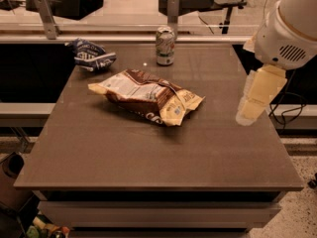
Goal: Pick brown chip bag
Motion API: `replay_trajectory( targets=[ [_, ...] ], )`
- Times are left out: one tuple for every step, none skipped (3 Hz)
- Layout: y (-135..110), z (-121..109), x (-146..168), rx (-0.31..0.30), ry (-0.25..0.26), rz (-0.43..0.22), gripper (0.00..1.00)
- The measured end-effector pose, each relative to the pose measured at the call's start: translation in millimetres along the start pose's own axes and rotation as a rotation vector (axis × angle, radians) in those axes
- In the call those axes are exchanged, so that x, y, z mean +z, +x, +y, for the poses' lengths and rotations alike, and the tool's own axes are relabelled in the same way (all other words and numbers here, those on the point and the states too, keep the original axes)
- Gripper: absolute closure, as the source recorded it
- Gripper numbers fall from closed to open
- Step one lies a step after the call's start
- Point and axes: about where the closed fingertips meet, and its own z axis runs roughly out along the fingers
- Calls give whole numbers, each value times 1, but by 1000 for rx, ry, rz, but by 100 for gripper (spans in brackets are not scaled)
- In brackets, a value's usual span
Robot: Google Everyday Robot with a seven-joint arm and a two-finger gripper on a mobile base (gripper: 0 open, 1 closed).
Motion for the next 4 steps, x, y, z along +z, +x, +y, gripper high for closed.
replay_trajectory(
  targets=[
    [-25,-12,28,87,-22,-7,0],
    [-48,-21,53,181,-44,-47,0],
    [-77,-27,76,252,-57,-99,0],
    [-102,-31,101,285,-77,-139,0]
  ],
)
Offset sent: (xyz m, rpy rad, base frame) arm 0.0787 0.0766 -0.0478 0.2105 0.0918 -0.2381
